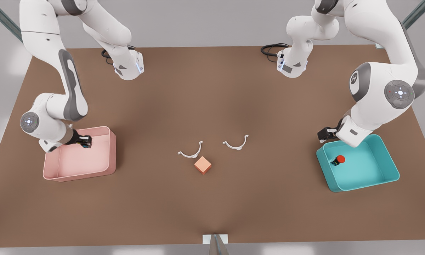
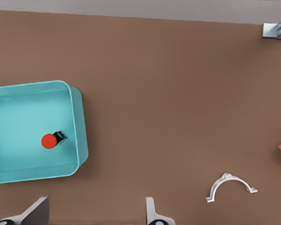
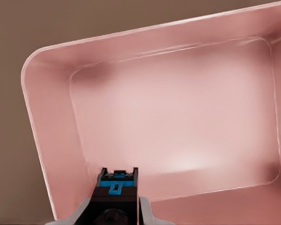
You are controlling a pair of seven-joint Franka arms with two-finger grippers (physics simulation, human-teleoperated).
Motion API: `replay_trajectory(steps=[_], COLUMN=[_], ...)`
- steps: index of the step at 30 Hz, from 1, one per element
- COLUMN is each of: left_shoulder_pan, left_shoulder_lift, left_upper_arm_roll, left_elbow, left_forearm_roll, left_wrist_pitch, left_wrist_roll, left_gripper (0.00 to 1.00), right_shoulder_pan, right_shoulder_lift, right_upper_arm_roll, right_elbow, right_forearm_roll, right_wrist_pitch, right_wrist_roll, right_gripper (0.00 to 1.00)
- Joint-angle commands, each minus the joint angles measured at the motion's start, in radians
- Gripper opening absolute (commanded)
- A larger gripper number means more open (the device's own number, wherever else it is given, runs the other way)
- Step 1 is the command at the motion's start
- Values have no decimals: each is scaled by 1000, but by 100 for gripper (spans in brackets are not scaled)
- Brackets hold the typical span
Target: Place the red button in the blue storage box with the left arm, and place the yellow button in the pink storage box with the right arm
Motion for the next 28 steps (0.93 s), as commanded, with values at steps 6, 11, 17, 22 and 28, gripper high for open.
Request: replay_trajectory(steps=[6,11,17,22,28], left_shoulder_pan=[6,5,2,0,0], left_shoulder_lift=[-1,-1,-7,-18,-23], left_upper_arm_roll=[0,0,0,-2,-3], left_elbow=[1,-3,-1,-1,1], left_forearm_roll=[-1,-2,1,-2,-4], left_wrist_pitch=[-1,-3,-16,-38,-39], left_wrist_roll=[-125,-130,-128,-124,-131], left_gripper=[100,100,100,100,100], right_shoulder_pan=[-50,-57,-55,-21,341], right_shoulder_lift=[195,229,-56,-94,-263], right_upper_arm_roll=[-9,-7,183,396,-48], right_elbow=[93,100,287,509,512], right_forearm_roll=[-51,-47,-45,-44,15], right_wrist_pitch=[13,5,-311,-495,-584], right_wrist_roll=[-420,-357,-34,252,137], right_gripper=[67,98,100,100,100])
